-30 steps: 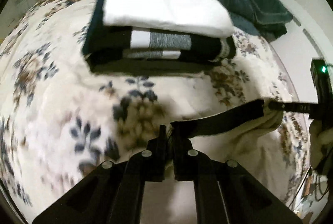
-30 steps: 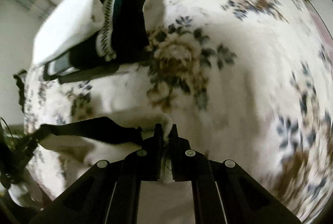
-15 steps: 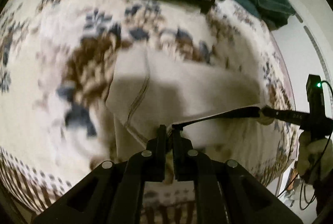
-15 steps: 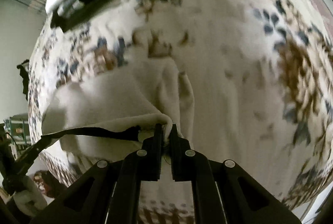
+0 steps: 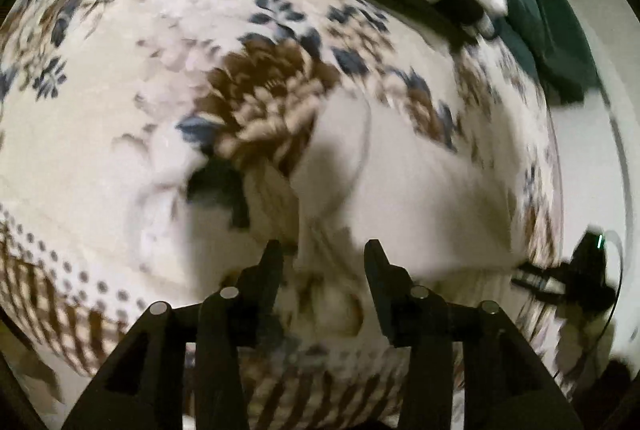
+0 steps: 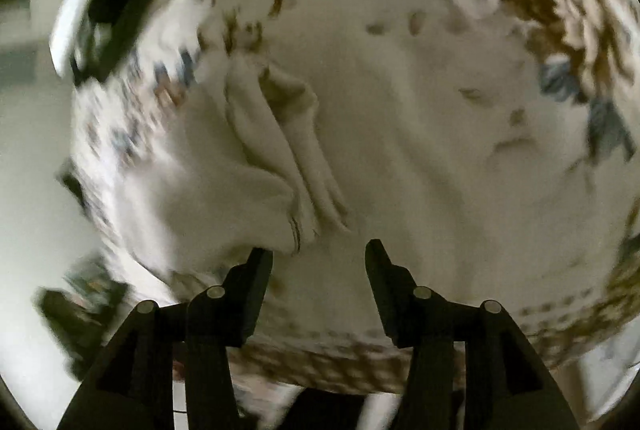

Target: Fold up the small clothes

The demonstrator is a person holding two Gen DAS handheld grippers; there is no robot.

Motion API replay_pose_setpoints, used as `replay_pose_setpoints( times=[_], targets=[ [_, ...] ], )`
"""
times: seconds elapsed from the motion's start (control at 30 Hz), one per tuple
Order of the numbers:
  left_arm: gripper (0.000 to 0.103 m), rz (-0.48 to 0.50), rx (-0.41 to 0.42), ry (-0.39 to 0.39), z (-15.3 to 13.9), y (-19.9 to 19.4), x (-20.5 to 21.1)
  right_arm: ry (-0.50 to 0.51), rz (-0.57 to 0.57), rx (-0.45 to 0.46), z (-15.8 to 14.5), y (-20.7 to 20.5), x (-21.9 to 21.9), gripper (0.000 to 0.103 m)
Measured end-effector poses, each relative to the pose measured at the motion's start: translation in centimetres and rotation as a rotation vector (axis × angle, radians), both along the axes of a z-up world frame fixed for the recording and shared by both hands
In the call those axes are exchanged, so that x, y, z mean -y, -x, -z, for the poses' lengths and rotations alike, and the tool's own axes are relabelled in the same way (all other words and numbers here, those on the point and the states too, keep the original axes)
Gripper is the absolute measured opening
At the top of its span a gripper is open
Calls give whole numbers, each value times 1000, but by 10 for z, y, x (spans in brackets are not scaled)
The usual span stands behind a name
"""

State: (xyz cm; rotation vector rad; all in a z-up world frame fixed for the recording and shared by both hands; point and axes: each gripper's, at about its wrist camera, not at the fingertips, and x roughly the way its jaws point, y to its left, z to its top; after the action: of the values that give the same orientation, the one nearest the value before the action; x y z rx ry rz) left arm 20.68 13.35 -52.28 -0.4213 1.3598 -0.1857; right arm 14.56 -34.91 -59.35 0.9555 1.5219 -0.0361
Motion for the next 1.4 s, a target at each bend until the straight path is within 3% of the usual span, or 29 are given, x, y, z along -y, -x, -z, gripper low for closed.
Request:
replay_pose_setpoints(
  times=[0.13, 0.27, 0.43, 0.5, 0.6, 0.67, 0.77, 0.83, 1.0, 1.1, 1.13, 1.17, 1.3, 1.4],
  targets=[
    [39, -86, 13, 35, 10, -28, -5, -98, 197, 83, -4, 4, 14, 51],
    [39, -91, 62, 31, 3, -50, -3, -70, 303, 177, -23, 7, 31, 51],
    [39, -22, 50, -14, 10, -69, 6, -42, 199, 112, -17, -10, 23, 51],
    [39, 9, 23, -37, 19, -71, 11, -50, 83, 45, -1, -23, 3, 51],
    [39, 19, -14, -43, 30, -68, 13, -68, 14, -22, 21, -30, -24, 49],
    [39, 7, -25, -46, 29, -63, 11, -46, 41, 35, 10, -25, -29, 10],
    [39, -40, -36, -10, 18, -46, 2, 5, 64, 90, -15, -14, -27, 10],
    [39, -78, -53, 27, 15, -28, -4, 36, 48, 75, -22, 0, -23, 10],
    [39, -112, -173, 140, 45, -4, 7, 28, 7, 15, -6, 15, -22, 10],
    [34, -140, -135, 130, 52, -3, 15, 42, -7, 8, 0, 13, -25, 10],
    [12, -147, -125, 130, 50, -3, 16, 45, -7, 10, 1, 11, -26, 10],
    [5, -150, -107, 128, 47, -2, 16, 44, -4, 14, 0, 11, -26, 10],
    [3, -153, -18, 130, 15, 13, 10, 72, -5, 34, -7, 11, -24, 10],
    [3, -111, -21, 104, 10, 23, 7, 100, -28, 31, -10, 15, -24, 10]
  ],
)
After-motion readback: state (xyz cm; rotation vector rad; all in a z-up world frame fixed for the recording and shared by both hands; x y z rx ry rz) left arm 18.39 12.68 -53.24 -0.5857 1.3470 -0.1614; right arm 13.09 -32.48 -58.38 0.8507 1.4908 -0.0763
